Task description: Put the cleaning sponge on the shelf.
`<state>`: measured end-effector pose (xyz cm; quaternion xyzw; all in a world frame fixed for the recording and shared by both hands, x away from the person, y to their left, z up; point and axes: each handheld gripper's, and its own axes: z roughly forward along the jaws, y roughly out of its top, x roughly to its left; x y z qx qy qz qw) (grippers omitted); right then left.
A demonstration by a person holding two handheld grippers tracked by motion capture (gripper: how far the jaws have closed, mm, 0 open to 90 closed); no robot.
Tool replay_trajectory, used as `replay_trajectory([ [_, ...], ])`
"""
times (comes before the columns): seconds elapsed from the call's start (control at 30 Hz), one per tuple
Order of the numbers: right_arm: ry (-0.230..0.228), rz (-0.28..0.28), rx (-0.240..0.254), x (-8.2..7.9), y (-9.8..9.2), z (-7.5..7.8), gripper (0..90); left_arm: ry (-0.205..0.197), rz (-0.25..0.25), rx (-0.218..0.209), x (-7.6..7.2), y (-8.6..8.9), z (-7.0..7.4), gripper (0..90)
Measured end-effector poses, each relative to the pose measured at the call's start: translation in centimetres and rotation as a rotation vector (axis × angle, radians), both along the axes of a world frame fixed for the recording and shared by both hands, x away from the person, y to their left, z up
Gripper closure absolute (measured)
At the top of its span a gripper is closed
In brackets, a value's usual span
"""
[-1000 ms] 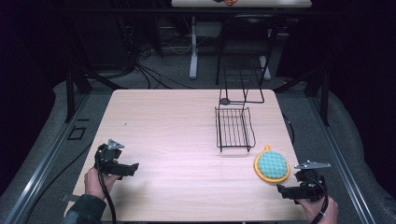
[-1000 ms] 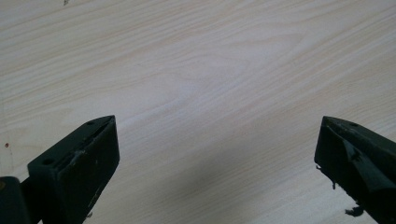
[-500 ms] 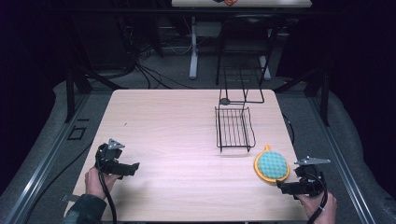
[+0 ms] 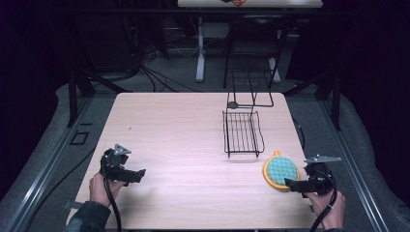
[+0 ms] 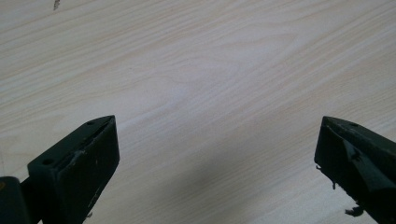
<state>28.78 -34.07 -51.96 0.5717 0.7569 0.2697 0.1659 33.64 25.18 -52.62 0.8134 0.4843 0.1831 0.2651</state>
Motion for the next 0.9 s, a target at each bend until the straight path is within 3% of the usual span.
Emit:
replay_trajectory([
  [0.3,0.025,-0.016,0.015,2.0,-0.5,-0.7,3.5,0.010,-0.009,0.007,0.0,-0.2,-0.1,0.0],
  [0.9,0.096,-0.007,0.024,4.2,0.1,-2.2,0.0,0.015,-0.014,0.008,0.1,-0.3,-0.1,0.0],
])
